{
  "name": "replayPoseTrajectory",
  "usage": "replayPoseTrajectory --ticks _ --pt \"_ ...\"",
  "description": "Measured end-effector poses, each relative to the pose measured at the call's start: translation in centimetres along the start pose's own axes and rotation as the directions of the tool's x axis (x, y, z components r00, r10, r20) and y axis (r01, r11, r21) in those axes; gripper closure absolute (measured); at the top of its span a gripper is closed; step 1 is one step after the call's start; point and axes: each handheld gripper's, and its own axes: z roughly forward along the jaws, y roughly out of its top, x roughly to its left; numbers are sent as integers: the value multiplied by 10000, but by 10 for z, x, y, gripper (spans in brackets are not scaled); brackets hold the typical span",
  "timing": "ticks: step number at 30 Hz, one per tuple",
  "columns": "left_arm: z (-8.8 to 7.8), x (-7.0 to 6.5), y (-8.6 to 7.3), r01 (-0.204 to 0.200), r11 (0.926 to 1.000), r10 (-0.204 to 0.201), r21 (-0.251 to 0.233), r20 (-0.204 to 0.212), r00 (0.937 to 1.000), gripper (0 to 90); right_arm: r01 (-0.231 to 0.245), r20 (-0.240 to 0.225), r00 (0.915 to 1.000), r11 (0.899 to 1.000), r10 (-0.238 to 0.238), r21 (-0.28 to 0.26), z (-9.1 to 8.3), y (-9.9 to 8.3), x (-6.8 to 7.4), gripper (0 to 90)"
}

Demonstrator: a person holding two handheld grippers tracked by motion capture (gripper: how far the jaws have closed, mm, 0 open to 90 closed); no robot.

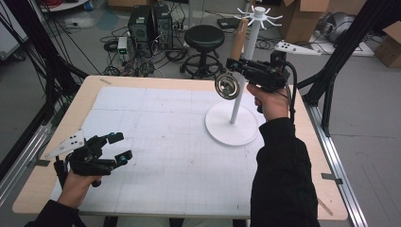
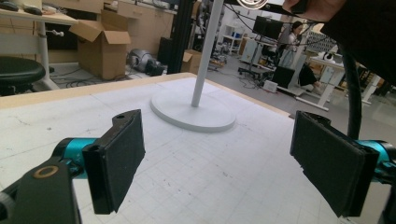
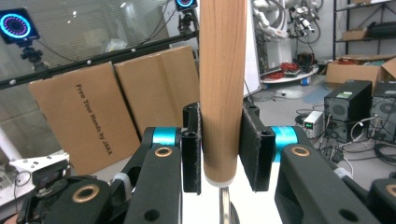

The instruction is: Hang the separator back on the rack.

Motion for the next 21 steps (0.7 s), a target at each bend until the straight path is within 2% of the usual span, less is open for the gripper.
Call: replayPoseTrajectory --ticks 8,13,17,18,21 --pt "0 0 -1 42 10000 -42 -19 7 10000 180 -233 551 9982 9997 231 36 0 4 -9 721" --pt "-1 0 -1 37 10000 -37 -4 12 10000 180 -292 869 9959 9991 265 301 -2 1 -12 721" --pt "-2 2 -1 142 9998 -142 -101 8 9999 180 -37 1076 9942 9993 -3 372 -5 -3 -11 714" --pt "-2 2 -1 183 9998 -183 -113 -12 9998 180 -14 1130 9936 9994 -25 347 -5 -4 -10 697" --pt "-2 3 -1 208 9997 -209 -112 -38 9998 179 203 1334 9907 9991 -251 372 -9 -7 -6 574"
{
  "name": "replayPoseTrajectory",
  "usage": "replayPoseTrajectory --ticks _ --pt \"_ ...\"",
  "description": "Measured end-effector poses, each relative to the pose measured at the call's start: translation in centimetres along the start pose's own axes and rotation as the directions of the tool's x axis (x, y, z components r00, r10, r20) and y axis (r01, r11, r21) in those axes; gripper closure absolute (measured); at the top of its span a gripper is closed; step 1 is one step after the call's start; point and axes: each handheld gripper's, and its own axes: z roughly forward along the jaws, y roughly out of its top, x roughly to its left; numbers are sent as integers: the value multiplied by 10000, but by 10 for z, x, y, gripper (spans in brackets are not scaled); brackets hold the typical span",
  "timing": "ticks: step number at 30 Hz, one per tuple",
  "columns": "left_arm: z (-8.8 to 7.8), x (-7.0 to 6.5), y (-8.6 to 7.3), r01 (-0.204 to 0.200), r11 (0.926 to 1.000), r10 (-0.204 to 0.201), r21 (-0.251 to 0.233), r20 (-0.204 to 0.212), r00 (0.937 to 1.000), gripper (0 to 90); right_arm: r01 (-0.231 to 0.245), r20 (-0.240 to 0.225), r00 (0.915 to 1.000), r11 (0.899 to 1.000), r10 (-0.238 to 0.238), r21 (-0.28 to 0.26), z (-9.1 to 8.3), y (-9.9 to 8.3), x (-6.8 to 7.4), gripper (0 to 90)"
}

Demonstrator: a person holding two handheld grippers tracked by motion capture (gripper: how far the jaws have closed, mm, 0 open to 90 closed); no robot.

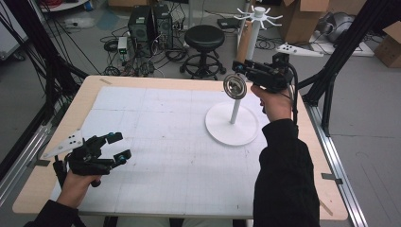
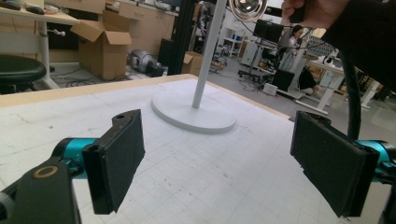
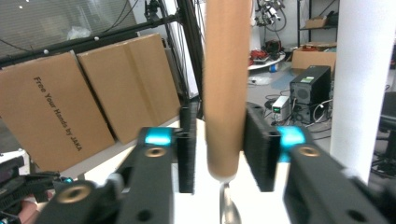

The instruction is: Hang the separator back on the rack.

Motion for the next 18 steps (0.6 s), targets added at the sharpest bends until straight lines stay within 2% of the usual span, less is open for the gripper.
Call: replayPoseTrajectory --ticks 5,10,13,16,18 --pt "-2 1 0 18 10000 -18 -36 -37 10000 179 288 303 9991 9996 -286 -67 -13 -12 2 481" --pt "-2 1 0 112 9998 -113 -154 -70 9999 178 623 620 9962 9979 -612 -157 -33 -32 6 396" --pt "-3 2 -1 145 9998 -147 -169 -103 9998 177 981 814 9919 9952 -980 21 -42 -49 11 340" --pt "-3 3 -1 199 9995 -203 -225 -173 9996 171 1379 1261 9821 9901 -1401 259 -52 -74 19 261" --pt "-3 3 -1 248 9993 -255 -265 -255 9994 165 1531 1401 9776 9874 -1571 393 -59 -93 25 233"
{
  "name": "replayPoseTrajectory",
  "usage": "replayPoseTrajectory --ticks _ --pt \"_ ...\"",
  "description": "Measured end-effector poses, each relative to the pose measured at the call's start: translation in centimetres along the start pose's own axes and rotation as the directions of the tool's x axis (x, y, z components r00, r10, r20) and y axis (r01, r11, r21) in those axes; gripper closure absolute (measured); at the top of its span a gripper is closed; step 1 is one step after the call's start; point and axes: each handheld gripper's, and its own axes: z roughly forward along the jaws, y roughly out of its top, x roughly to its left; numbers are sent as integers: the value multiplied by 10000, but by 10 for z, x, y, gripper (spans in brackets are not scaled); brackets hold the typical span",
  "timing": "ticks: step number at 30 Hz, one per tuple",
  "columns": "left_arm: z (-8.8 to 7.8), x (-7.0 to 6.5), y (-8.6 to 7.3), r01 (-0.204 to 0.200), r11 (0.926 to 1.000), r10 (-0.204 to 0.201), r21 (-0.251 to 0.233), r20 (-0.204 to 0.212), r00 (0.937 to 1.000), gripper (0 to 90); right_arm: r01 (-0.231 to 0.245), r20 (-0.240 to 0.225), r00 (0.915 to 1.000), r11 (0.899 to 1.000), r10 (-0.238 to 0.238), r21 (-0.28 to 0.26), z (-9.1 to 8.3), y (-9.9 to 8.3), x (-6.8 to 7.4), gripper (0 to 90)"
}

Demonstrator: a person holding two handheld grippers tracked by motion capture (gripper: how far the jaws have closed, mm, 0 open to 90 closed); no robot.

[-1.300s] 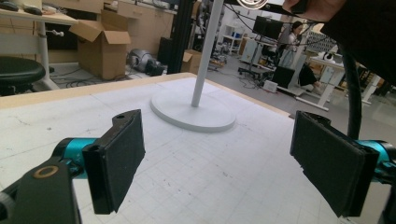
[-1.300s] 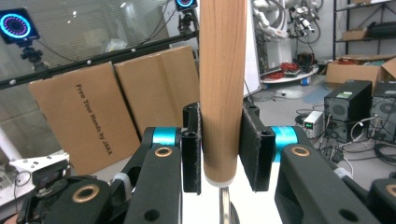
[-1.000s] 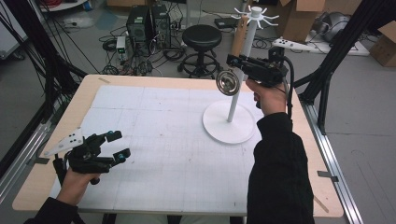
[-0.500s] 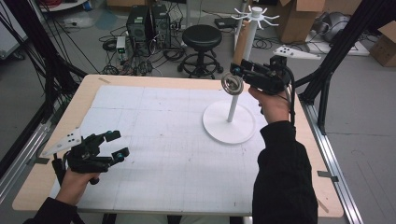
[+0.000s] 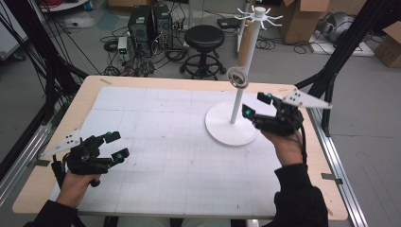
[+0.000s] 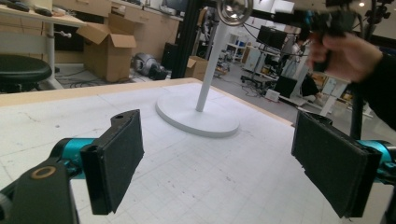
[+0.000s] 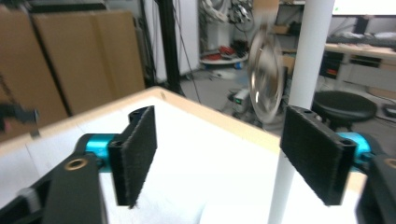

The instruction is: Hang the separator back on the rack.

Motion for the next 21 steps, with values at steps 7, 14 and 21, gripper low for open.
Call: replayPoseTrajectory --ticks 7,14,21 --pt "-2 2 -1 -5 10000 5 -4 -182 9998 162 72 646 9979 9994 -94 334 -26 -61 19 181" --pt "-2 1 -2 -66 10000 66 -8 -245 9997 162 -190 1317 9912 9996 163 195 -53 -93 24 169" --pt "-6 -2 -6 -38 10000 38 22 -286 9996 163 -235 1551 9877 9994 194 248 -69 -101 28 166"
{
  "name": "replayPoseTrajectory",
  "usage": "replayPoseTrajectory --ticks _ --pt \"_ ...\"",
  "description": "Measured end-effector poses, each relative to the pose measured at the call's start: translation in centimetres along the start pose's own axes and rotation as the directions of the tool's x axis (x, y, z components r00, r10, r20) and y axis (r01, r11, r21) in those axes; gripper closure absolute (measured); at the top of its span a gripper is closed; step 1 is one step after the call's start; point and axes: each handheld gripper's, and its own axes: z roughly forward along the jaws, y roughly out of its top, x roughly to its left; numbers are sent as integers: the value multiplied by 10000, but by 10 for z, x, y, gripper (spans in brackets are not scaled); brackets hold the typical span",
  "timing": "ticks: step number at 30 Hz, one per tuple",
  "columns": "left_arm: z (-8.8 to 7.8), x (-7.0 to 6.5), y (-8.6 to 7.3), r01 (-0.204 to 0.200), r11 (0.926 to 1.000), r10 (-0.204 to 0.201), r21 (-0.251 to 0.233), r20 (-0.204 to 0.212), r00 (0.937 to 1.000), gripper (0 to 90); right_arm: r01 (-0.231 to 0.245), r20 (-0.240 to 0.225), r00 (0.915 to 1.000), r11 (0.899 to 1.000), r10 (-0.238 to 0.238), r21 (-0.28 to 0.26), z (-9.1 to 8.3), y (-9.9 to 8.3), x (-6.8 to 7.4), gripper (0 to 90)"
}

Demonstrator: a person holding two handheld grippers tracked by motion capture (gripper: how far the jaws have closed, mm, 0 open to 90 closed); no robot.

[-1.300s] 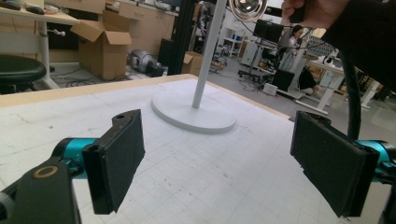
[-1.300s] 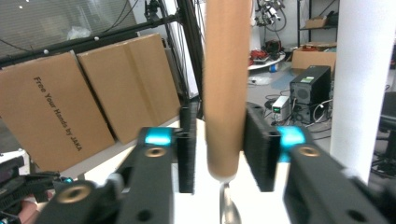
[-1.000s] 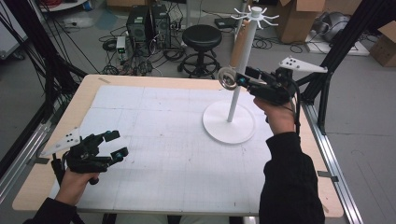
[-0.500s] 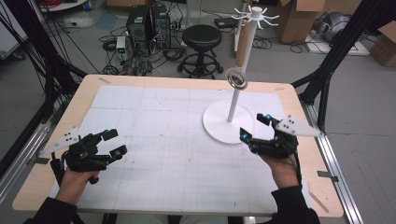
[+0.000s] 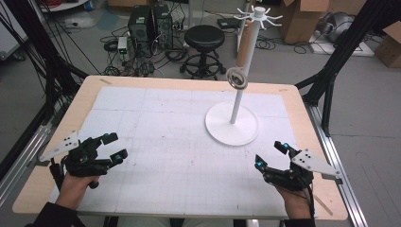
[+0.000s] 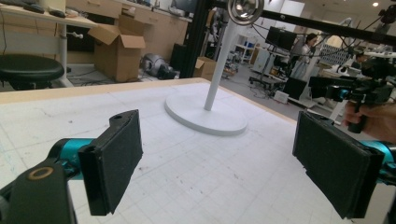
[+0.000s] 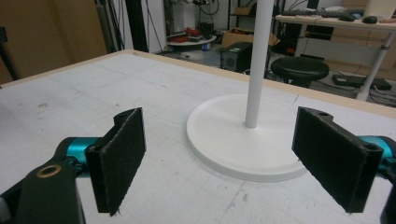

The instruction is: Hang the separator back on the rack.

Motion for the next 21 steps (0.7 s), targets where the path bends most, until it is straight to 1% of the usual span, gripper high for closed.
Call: replayPoseTrajectory --ticks 2,4,7,9,14,21 --pt "0 -1 0 -20 10000 20 -55 6 10000 164 -72 11 10000 9999 72 -149 -2 1 1 166" --pt "1 -2 -1 -6 10000 6 -63 10 10000 164 -25 5 10000 9998 25 -186 -3 2 2 166" --pt "2 -1 -2 -21 10000 21 66 25 10000 164 21 -24 10000 10000 -21 -92 -1 1 2 166" --pt "2 -2 -2 -9 10000 9 16 29 10000 164 -1 -40 10000 10000 1 -43 -1 0 2 166" --pt "2 -2 -2 -64 9999 63 85 20 10000 165 -17 -51 10000 10000 17 -55 -1 0 2 166" --pt "2 -2 -3 -13 10000 13 49 32 10000 165 -8 11 10000 10000 8 -19 -1 -1 1 166"
